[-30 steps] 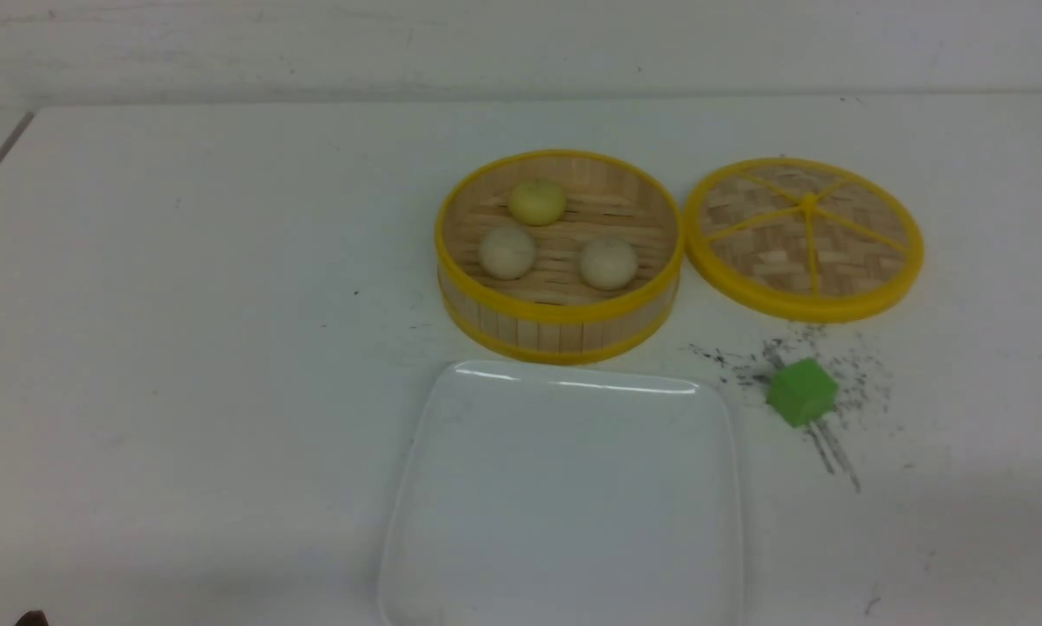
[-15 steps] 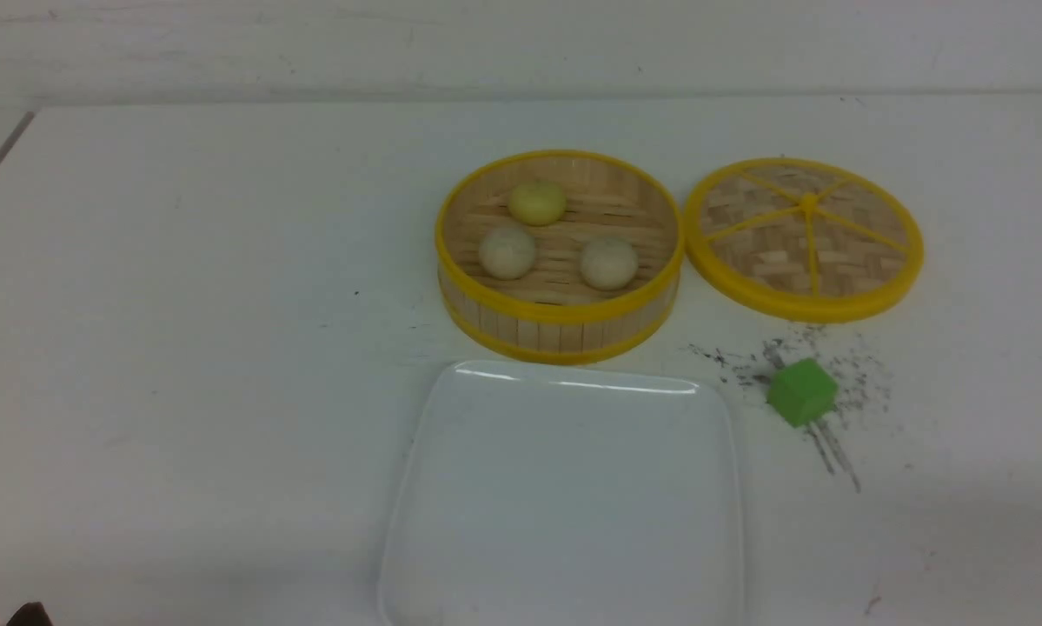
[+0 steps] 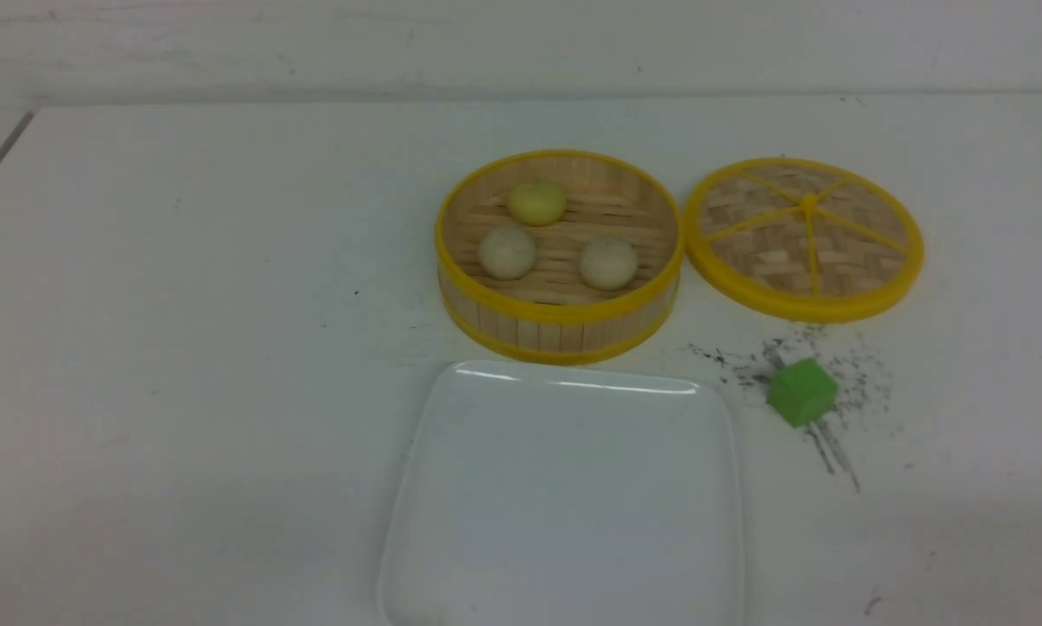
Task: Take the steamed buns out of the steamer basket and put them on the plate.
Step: Use the right arm to grab the steamed stuffed bun that is closest to it
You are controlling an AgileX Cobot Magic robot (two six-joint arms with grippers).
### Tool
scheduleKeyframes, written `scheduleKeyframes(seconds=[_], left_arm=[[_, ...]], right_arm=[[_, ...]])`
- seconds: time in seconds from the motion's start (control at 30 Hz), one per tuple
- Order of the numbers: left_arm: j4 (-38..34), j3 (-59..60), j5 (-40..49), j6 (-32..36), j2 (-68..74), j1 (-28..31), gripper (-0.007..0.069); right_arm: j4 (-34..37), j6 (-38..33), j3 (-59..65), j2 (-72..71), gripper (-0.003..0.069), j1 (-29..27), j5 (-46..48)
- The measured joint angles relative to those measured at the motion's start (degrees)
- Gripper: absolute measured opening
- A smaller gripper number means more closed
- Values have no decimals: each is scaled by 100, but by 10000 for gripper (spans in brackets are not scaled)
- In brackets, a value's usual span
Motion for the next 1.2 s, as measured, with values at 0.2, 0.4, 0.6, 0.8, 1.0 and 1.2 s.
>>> scheduleKeyframes(seconds=[0.2,0.4,0.6,0.8,1.0,1.2], left_arm=[[-141,0,643,-8,0,0,245],[-136,0,309,124,0,0,245],[241,-430,1232,789,0,0,245],[276,-906,1995,1844,-2,0,245],[205,-922,2333,2149,-7,0,245],[205,-922,2297,2200,-7,0,245]], right_arm=[[641,-893,-201,928,243,0,330],[1131,-1992,-1293,2437,243,0,330],[1218,-2372,-2451,3569,243,0,253],[1162,-2408,-3668,5088,243,0,608],[1060,-2499,-4607,6664,243,0,842],[1060,-3122,-5497,8332,243,0,901]])
